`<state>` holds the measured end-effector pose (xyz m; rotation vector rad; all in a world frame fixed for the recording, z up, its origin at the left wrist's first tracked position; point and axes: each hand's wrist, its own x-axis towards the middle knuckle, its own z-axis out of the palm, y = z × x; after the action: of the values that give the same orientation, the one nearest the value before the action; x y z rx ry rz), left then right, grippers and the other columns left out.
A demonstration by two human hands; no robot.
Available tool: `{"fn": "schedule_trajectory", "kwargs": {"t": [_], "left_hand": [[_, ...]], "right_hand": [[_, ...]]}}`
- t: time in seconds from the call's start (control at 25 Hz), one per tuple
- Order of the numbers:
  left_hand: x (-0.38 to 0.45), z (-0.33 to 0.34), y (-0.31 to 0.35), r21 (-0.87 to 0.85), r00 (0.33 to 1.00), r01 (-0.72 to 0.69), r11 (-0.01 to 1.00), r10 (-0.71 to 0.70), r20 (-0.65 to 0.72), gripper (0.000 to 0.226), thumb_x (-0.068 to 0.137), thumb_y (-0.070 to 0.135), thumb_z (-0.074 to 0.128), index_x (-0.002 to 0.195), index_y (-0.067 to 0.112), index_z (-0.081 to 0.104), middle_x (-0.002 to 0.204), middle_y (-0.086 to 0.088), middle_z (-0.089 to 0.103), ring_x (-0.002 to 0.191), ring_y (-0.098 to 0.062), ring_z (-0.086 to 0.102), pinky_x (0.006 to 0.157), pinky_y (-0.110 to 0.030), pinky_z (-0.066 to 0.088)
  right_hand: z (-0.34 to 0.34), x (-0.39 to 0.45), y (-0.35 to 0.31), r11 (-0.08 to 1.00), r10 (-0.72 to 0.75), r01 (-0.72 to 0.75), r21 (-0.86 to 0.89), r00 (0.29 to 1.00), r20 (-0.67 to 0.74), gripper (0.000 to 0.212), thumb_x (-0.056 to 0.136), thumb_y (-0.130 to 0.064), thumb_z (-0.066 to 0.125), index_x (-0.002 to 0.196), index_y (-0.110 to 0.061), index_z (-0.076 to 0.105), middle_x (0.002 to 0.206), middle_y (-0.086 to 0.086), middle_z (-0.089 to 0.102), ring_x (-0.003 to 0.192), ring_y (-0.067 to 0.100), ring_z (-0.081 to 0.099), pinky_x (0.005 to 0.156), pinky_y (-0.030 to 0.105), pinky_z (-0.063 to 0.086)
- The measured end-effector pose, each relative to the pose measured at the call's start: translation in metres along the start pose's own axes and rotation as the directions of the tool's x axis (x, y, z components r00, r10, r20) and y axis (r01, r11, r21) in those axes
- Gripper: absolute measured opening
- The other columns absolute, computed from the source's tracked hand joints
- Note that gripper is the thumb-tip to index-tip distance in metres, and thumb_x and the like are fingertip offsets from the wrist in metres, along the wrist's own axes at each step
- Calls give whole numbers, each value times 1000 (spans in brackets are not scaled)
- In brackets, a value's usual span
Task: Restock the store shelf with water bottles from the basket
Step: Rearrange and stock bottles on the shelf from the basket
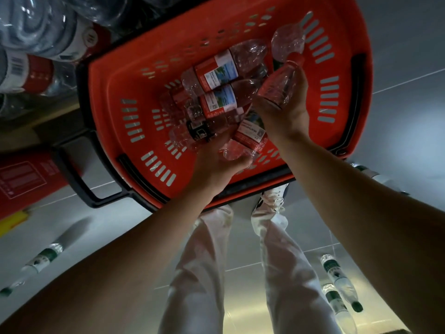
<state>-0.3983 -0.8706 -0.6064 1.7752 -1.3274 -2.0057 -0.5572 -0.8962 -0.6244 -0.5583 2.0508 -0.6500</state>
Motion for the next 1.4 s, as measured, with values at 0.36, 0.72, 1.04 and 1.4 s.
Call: {"fn": "schedule_trajectory", "kwargs": {"t": [0.36, 0.72, 1.04, 1.4], "left_hand": [[61, -34, 2, 386, 995, -47, 921, 76, -59, 61, 84, 29, 75, 140, 20, 51, 134, 0, 60, 120, -12, 58, 96, -34, 50], [162, -26, 16, 968, 940, -113, 224, 341, 31, 84, 89, 3, 53, 155, 37, 15, 159, -8, 25, 140, -38, 28, 106, -53, 33], [168, -31, 6, 989, 890, -139, 52, 445, 102, 85, 85, 2, 61, 153, 35, 21, 125, -15, 45, 106, -39, 49, 78, -49, 49], [157, -42, 21, 949, 946, -222, 225, 284, 154, 74, 96, 13, 47, 154, 44, 15, 128, -15, 50, 115, -36, 51, 91, -38, 42]], "right_hand": [[-11, 14, 12, 997, -40, 43, 64, 998, -43, 92, 78, -27, 78, 154, -28, 26, 137, -12, 53, 106, -19, 54, 84, 14, 54], [-3, 29, 33, 995, -76, 84, 58, 990, -117, 90, 79, -27, 79, 153, -28, 27, 140, -11, 54, 123, 0, 53, 94, 23, 53], [5, 36, 43, 995, -45, 56, 81, 991, -129, 87, 81, -28, 80, 151, -27, 28, 129, -14, 58, 106, -8, 55, 80, 1, 45], [1, 15, 37, 993, -74, 84, 83, 991, -115, 92, 77, -25, 81, 151, -33, 28, 141, -7, 55, 111, 2, 62, 84, 18, 56]]}}
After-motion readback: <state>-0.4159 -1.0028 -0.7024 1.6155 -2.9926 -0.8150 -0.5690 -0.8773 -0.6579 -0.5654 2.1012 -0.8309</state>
